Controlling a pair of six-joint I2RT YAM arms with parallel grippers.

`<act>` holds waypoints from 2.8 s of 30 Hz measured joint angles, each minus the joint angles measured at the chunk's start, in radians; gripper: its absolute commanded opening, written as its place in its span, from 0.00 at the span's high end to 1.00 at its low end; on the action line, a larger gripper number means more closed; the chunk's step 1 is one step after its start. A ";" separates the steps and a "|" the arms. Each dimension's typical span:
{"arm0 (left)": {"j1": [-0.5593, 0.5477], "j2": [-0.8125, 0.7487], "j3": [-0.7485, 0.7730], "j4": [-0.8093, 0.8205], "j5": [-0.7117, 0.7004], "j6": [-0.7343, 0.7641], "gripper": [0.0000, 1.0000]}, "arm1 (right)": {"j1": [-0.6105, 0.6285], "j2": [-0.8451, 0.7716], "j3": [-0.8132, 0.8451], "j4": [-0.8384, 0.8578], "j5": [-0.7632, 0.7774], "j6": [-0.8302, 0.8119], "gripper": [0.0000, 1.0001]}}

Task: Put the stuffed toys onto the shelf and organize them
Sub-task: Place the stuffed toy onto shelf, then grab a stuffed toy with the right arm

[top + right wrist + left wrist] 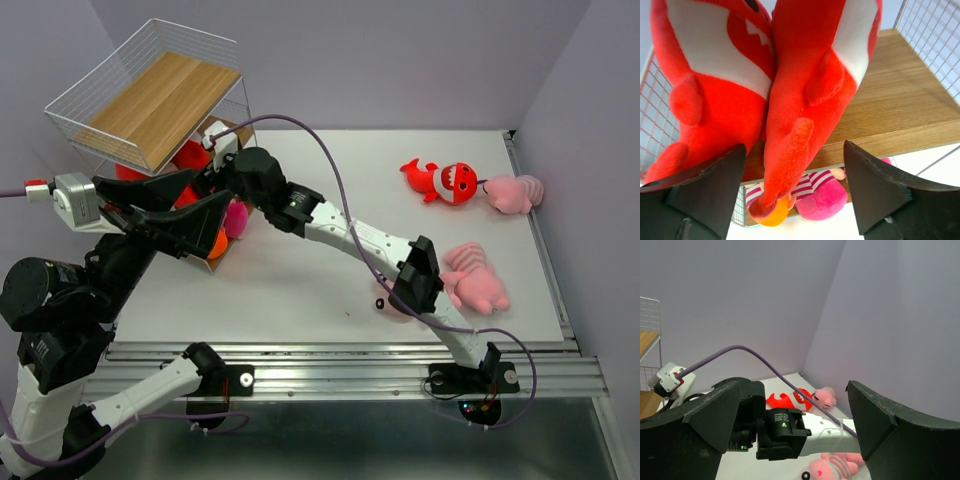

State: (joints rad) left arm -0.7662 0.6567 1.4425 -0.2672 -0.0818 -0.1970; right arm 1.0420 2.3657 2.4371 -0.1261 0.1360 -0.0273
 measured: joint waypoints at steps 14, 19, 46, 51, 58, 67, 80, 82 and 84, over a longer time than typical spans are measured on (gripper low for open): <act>0.000 0.000 -0.016 0.002 -0.008 -0.010 0.01 | 0.004 -0.137 -0.051 -0.019 -0.006 -0.022 0.05; 0.000 -0.003 -0.016 0.001 -0.017 -0.015 0.01 | 0.007 -0.201 -0.097 -0.086 -0.088 -0.065 0.00; 0.000 0.167 0.046 -0.058 -0.070 -0.067 0.01 | -1.159 -0.865 -1.045 -0.295 -0.582 -0.230 0.00; 0.000 0.225 0.046 -0.065 0.013 -0.068 0.01 | -1.207 -0.721 -1.026 -0.296 -0.559 -0.298 0.00; 0.000 0.272 0.045 -0.092 0.105 -0.068 0.01 | -1.206 -0.439 -0.847 -0.284 -0.526 -0.332 0.01; 0.000 0.271 0.032 -0.089 0.146 -0.071 0.01 | -1.206 -0.270 -0.759 -0.238 -0.511 -0.321 0.58; 0.000 0.340 -0.014 -0.023 0.152 -0.149 0.01 | -1.217 -0.517 -1.079 -0.202 -0.708 -0.480 0.99; 0.000 0.357 -0.024 -0.010 0.144 -0.170 0.01 | -1.218 -0.592 -1.131 -0.229 -0.776 -0.526 0.99; 0.000 0.376 -0.027 -0.005 0.130 -0.191 0.01 | -1.218 -0.690 -1.174 -0.288 -0.871 -0.616 0.99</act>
State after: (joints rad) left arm -0.7662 1.0325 1.4155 -0.2718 0.0483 -0.3882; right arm -0.1761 1.6752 1.2629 -0.4145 -0.7353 -0.6434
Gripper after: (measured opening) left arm 0.986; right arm 0.075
